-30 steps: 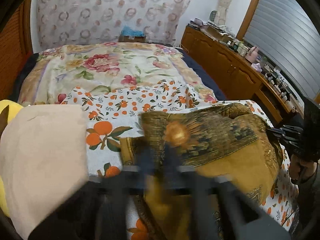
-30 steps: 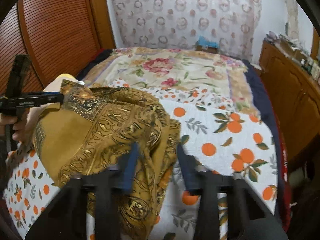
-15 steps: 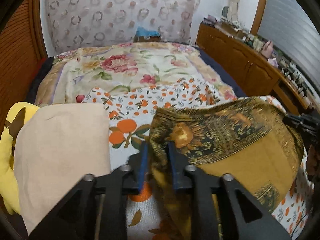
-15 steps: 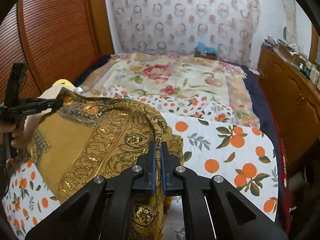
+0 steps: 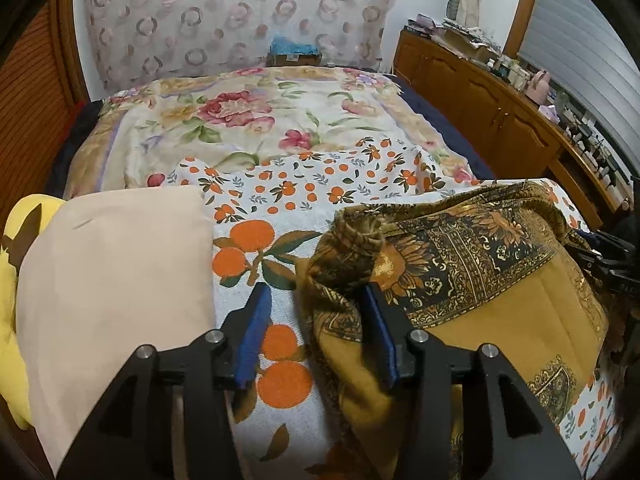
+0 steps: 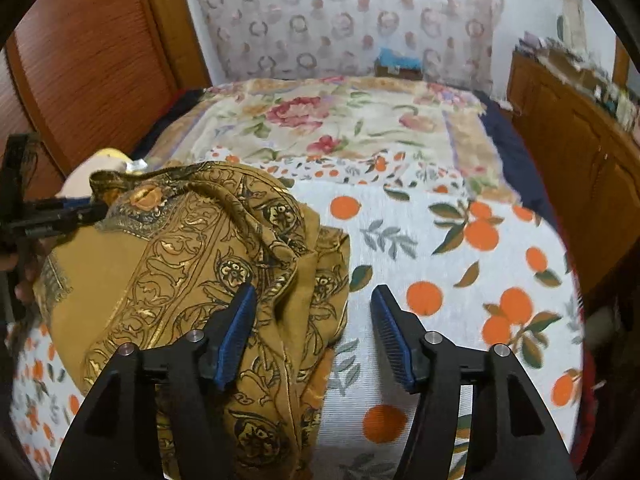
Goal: Fold small clothes
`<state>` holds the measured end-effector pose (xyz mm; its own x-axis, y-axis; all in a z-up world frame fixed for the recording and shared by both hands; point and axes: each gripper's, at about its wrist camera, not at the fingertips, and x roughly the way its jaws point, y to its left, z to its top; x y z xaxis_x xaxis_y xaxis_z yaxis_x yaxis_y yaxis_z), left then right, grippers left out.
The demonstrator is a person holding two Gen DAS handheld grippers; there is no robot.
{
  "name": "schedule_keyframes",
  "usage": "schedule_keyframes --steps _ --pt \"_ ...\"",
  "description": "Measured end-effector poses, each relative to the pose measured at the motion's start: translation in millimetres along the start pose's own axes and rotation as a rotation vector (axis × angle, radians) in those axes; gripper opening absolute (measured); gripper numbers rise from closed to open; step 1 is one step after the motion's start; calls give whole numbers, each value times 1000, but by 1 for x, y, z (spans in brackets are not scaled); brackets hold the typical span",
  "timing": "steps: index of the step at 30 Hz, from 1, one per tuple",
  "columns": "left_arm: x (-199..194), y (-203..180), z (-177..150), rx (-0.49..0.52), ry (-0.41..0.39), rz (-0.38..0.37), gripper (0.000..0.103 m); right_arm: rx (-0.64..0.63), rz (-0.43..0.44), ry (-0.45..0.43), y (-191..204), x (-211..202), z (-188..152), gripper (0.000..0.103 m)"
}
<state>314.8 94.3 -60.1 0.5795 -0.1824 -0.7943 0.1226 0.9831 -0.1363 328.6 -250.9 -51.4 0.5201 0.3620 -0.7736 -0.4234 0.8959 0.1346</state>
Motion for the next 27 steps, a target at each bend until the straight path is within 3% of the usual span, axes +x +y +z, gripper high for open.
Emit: schedule_keyframes --steps 4,6,8,9,10,11,15,21,27 --pt "2 2 3 -11 -2 -21 49 -27 0 -9 5 0 -3 60" --pt "3 2 4 -14 1 -60 49 -36 17 -4 8 -1 -4 46" --pt "2 1 4 -14 16 -105 28 -48 48 3 12 -2 -5 36" --pt "1 -1 5 -16 17 -110 25 -56 54 5 14 -2 -5 29" --pt "0 -2 5 -20 22 -132 8 -61 67 8 15 -2 -5 23" --pt "-2 -3 5 -23 23 -144 6 -61 88 9 16 -1 -5 19" --pt "-30 -5 0 -47 -55 -183 4 -73 120 -18 19 -9 -5 9" --pt "-97 -14 -9 -63 -197 -221 4 -87 137 -150 33 -51 0 7" --pt "-148 -18 -22 -52 -284 -200 4 -159 153 -259 64 -93 12 7"
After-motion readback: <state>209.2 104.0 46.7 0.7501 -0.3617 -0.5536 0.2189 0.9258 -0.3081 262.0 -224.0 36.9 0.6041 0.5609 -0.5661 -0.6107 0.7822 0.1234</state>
